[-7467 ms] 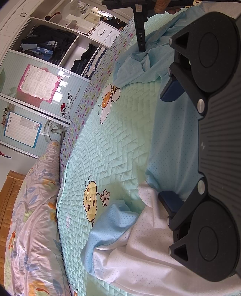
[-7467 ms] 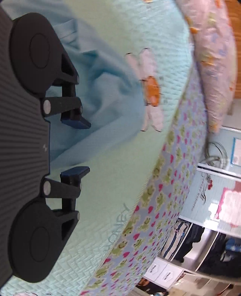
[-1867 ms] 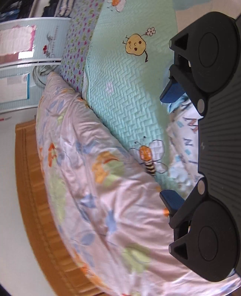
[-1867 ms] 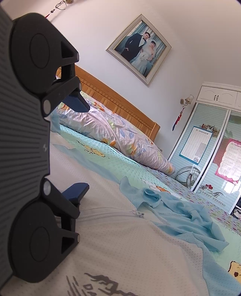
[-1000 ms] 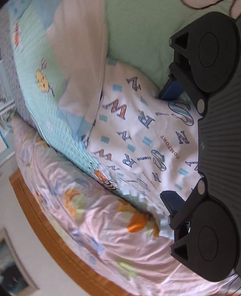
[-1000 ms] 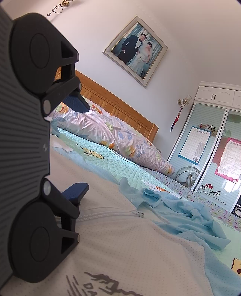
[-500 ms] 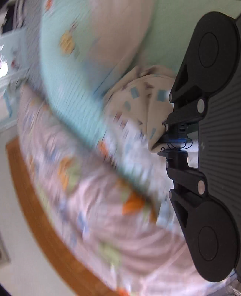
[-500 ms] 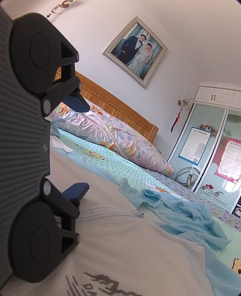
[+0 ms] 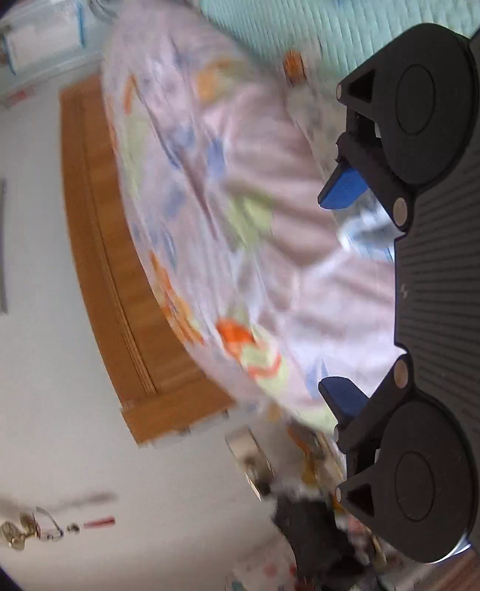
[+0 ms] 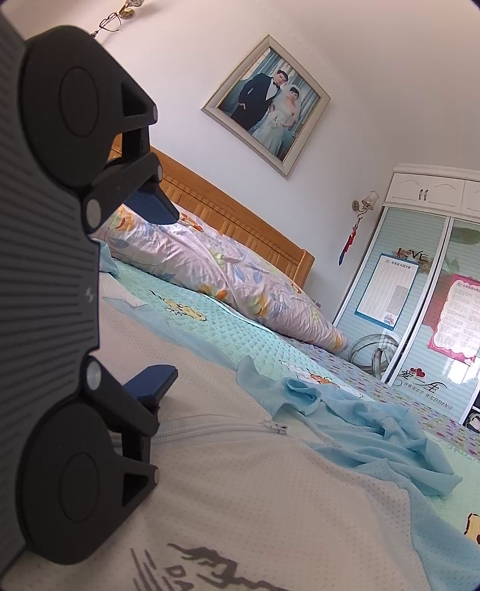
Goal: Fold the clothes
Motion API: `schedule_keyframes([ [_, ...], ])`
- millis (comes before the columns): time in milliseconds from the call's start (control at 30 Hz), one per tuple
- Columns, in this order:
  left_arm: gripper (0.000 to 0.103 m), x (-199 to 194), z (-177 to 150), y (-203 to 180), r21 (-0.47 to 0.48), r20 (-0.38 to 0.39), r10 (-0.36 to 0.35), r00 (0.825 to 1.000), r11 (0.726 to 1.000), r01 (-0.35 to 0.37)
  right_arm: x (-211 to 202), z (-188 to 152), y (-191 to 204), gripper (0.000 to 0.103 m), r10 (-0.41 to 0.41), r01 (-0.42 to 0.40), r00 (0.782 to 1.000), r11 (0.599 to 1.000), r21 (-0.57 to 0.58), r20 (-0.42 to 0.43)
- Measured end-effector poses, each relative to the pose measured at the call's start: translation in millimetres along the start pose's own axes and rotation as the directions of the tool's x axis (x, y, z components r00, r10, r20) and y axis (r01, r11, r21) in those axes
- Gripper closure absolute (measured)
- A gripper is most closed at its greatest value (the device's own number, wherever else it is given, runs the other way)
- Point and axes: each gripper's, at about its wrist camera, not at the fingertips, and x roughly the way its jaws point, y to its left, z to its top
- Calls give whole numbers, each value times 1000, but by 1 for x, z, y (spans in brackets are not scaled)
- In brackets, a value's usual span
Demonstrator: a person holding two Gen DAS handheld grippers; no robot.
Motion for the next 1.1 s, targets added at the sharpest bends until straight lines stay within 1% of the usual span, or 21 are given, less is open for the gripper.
schedule_keyframes([
  [33, 3, -3, 2, -19, 5, -13, -153, 988, 988, 154, 0, 0, 0, 19, -1, 1, 1000, 1000, -2, -1],
  [67, 1, 1, 3, -42, 6, -53, -268, 962, 963, 269, 0, 0, 0, 19, -2, 2, 1000, 1000, -3, -1],
  [133, 1, 28, 2, -87, -44, -153, -396, 905, 918, 394, -1, 0, -1, 19, 0, 0, 1000, 1000, -1, -1],
  [167, 5, 43, 1, -108, -77, -200, -453, 869, 891, 447, -2, 0, -1, 19, 2, -2, 1000, 1000, 0, 0],
  [200, 8, 60, 0, -125, -129, -228, -495, 839, 869, 478, -2, 0, -1, 19, 2, -2, 1000, 1000, 0, 0],
  [267, 11, 96, -5, -144, -272, -261, -531, 806, 842, 467, -1, 0, -1, 19, 1, -1, 1000, 1000, -4, -1],
  [333, 11, 131, -14, -154, -406, -289, -586, 757, 791, 457, 1, -1, 0, 19, 0, 0, 1000, 1000, -8, -3],
  [400, 13, 155, -28, -165, -504, -324, -615, 719, 755, 419, 2, 0, 1, 19, 1, -1, 1000, 1000, -9, -5],
  [433, 12, 160, -30, -170, -519, -323, -621, 714, 747, 414, 2, -1, 1, 19, 2, -2, 1000, 1000, -9, -6],
  [500, 3, 165, -30, -180, -531, -310, -627, 714, 738, 418, 2, -1, 1, 19, 4, -4, 1000, 1000, -9, -6],
  [600, 6, 171, -24, -192, -542, -304, -665, 682, 710, 450, 2, -1, 1, 19, 4, -4, 1000, 1000, -8, -6],
  [633, 11, 172, -21, -194, -537, -303, -668, 679, 708, 458, 2, -2, 2, 19, 4, -4, 1000, 1000, -9, -6],
  [667, 31, 173, -17, -197, -523, -301, -673, 676, 709, 473, 3, -2, 2, 19, 3, -3, 1000, 1000, -10, -6],
  [700, 68, 174, -13, -198, -509, -302, -675, 673, 711, 484, 3, -2, 3, 19, 3, -3, 1000, 1000, -10, -5],
  [733, 90, 174, -10, -198, -506, -308, -679, 666, 710, 490, 3, -2, 3, 19, 3, -3, 1000, 1000, -10, -5],
  [767, 92, 173, -8, -197, -499, -314, -678, 664, 713, 492, 3, -2, 3, 19, 4, -4, 1000, 1000, -10, -5],
  [867, 93, 158, 4, -202, -336, -314, -593, 741, 800, 497, 3, -3, 2, 19, 5, -5, 1000, 1000, -10, -4],
  [900, 93, 151, 8, -199, -300, -296, -573, 765, 816, 495, 2, -3, 1, 19, 5, -5, 1000, 1000, -10, -4],
  [967, 93, 139, 18, -185, -292, -246, -560, 791, 821, 490, 2, -3, 1, 19, 7, -7, 1000, 1000, -8, -4],
  [1033, 93, 123, 28, -170, -215, -192, -497, 846, 863, 458, 2, -3, 1, 19, 6, -6, 1000, 1000, -9, -4],
  [1100, 90, 112, 34, -153, -156, -151, -442, 884, 894, 420, 2, -3, 2, 19, 6, -6, 1000, 1000, -8, -5],
])
